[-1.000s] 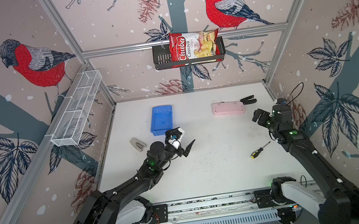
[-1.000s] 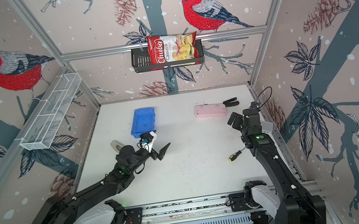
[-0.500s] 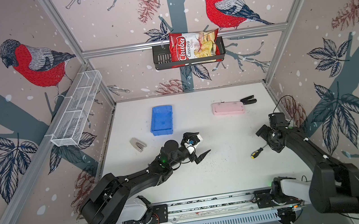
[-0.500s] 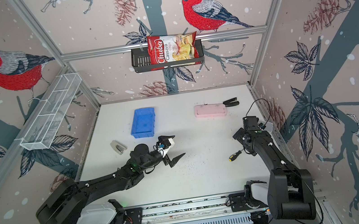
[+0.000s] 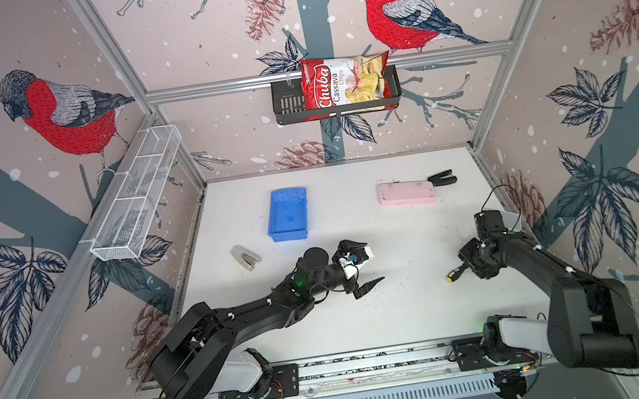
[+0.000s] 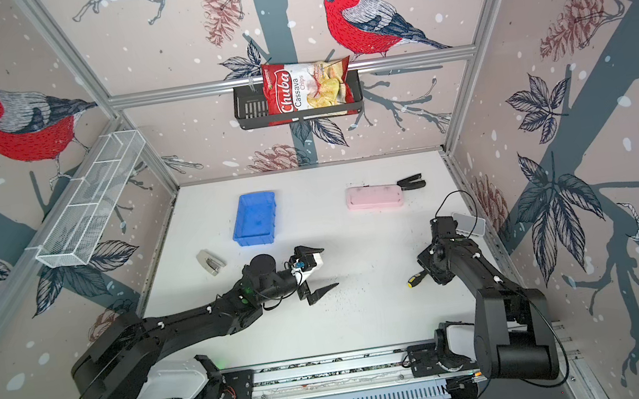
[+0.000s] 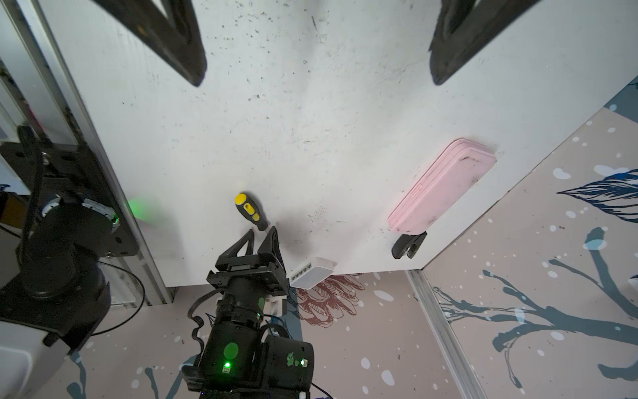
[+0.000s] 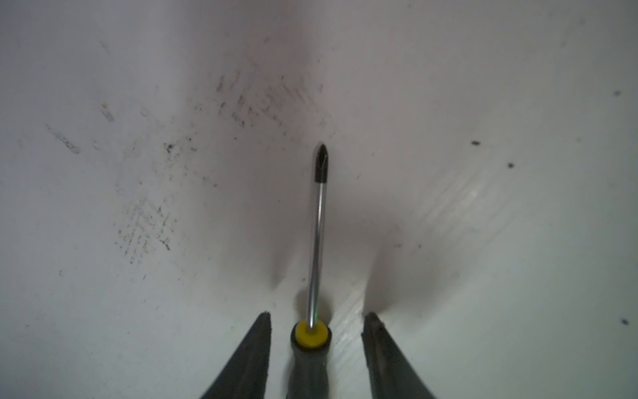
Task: Put the screwdriver in the bin
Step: 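Close the right gripper on the yellow-and-black screwdriver handle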
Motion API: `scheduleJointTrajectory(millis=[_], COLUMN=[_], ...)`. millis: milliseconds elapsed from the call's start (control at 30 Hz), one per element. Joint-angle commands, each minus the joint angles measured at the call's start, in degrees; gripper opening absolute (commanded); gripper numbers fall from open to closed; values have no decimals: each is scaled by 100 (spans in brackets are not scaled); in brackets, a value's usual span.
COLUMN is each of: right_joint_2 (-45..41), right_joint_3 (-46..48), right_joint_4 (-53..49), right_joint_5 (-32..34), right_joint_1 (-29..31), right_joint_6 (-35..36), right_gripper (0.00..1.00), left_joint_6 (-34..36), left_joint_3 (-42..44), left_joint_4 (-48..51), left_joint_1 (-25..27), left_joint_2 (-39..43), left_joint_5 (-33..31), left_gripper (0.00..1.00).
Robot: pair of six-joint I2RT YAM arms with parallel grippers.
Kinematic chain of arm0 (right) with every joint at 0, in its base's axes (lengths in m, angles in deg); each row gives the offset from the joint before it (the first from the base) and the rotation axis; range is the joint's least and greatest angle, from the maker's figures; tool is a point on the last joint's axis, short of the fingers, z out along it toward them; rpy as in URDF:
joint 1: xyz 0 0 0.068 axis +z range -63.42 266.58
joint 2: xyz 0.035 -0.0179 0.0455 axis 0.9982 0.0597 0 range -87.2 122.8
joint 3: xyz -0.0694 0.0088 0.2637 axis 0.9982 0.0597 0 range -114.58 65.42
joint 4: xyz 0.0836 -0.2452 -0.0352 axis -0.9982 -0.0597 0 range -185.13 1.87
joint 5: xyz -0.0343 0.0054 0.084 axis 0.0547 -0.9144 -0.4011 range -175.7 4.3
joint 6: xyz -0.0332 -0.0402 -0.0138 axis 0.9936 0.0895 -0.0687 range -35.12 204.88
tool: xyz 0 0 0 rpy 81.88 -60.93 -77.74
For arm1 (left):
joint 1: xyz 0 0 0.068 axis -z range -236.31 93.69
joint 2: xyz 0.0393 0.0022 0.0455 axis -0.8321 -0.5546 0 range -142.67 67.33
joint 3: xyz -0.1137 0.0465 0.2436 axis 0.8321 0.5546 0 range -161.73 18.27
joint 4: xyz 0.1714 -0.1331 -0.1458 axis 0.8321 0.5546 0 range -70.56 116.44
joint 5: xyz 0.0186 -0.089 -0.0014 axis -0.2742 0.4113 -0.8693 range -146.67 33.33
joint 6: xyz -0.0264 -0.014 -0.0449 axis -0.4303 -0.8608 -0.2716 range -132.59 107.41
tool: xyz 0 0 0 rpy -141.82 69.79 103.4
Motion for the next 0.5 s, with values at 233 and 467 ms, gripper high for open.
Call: scheduleJointTrajectory(millis=[233, 467], right_joint_2=[227, 297], right_joint_3=[111, 138], right_joint_4=[154, 148], right_joint_5=[-67, -24], right_joint_1=[-14, -45], right_joint_6=[-14, 56], right_gripper=[29, 18], left_joint_6=[190, 176], left_joint_3=[-24, 90], left_joint_4=[331, 333], left_joint_1=[40, 35], left_joint_2=[11, 130], left_joint_5=[42, -87], left_gripper=[99, 99])
